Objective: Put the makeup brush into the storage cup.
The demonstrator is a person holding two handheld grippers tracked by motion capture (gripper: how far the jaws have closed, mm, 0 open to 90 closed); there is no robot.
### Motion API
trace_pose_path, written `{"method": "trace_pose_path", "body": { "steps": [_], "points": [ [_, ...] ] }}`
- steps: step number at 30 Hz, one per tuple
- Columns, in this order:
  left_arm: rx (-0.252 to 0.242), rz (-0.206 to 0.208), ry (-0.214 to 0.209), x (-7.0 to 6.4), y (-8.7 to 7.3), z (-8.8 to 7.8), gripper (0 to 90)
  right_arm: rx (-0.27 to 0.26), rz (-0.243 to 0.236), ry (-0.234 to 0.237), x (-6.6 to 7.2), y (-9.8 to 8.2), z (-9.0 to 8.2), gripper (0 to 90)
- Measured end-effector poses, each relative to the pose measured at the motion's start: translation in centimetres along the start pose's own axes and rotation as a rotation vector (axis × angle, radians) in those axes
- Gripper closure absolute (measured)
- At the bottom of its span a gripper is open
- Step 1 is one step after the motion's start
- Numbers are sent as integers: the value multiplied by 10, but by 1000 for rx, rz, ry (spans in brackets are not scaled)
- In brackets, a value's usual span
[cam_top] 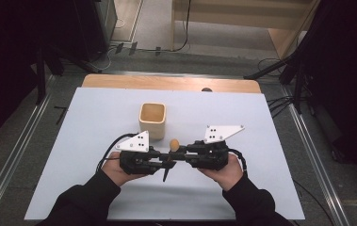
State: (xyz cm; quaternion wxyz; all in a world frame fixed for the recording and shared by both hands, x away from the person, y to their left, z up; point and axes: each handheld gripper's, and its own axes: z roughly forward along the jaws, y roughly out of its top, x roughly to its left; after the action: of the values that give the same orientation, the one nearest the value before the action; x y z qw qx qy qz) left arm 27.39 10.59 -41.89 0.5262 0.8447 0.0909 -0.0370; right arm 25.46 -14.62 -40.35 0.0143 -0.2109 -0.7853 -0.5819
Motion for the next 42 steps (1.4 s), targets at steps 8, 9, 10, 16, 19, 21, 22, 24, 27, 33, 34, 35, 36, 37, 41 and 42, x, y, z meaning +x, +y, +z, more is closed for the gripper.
{"method": "trace_pose_path", "body": {
  "steps": [8, 9, 10, 16, 19, 21, 22, 24, 27, 33, 34, 35, 36, 37, 41, 42],
  "points": [
    [-5, -20, -15, 2, 0, -1, 784, -4, -1, 7, -1, 0, 0, 778],
    [-6, -24, -19, 2, 0, 0, 784, -8, -4, 4, -1, 0, 0, 776],
    [-7, -22, -20, 2, 0, 0, 784, -7, -5, 6, -1, 0, 0, 774],
    [-16, -4, -21, 0, 2, -3, 786, -23, -31, -2, 2, 1, -1, 677],
    [-20, -5, -14, -1, 2, -4, 786, -34, -41, -5, 3, 1, -2, 623],
    [-19, -1, -10, 0, 2, -5, 786, -43, -49, -8, 3, 1, -6, 578],
    [-20, -1, -5, 0, 2, -6, 786, -43, -49, -8, 3, 1, -6, 578],
    [-22, -4, 0, 0, 2, -7, 786, -51, -56, -12, 4, 1, -10, 552],
    [-32, -14, 15, 2, 2, -10, 786, -63, -49, -22, 3, -1, -17, 525],
    [-43, -22, 32, 4, 1, -16, 786, -71, -56, -57, 0, -7, -26, 456],
    [-47, -27, 35, 5, 1, -16, 786, -71, -56, -57, 0, -7, -26, 456],
    [-47, -26, 42, 5, 1, -18, 786, -74, -63, -67, 0, -9, -27, 437],
    [-49, -30, 44, 6, 1, -19, 786, -73, -67, -73, -1, -10, -28, 412],
    [-53, -34, 49, 6, 1, -20, 785, -74, -72, -83, -1, -12, -29, 381],
    [-69, -37, 70, 7, 1, -24, 785, -65, -92, -134, -2, -20, -30, 282],
    [-70, -37, 73, 7, 1, -25, 785, -60, -99, -149, -2, -22, -29, 274]
  ]
}}
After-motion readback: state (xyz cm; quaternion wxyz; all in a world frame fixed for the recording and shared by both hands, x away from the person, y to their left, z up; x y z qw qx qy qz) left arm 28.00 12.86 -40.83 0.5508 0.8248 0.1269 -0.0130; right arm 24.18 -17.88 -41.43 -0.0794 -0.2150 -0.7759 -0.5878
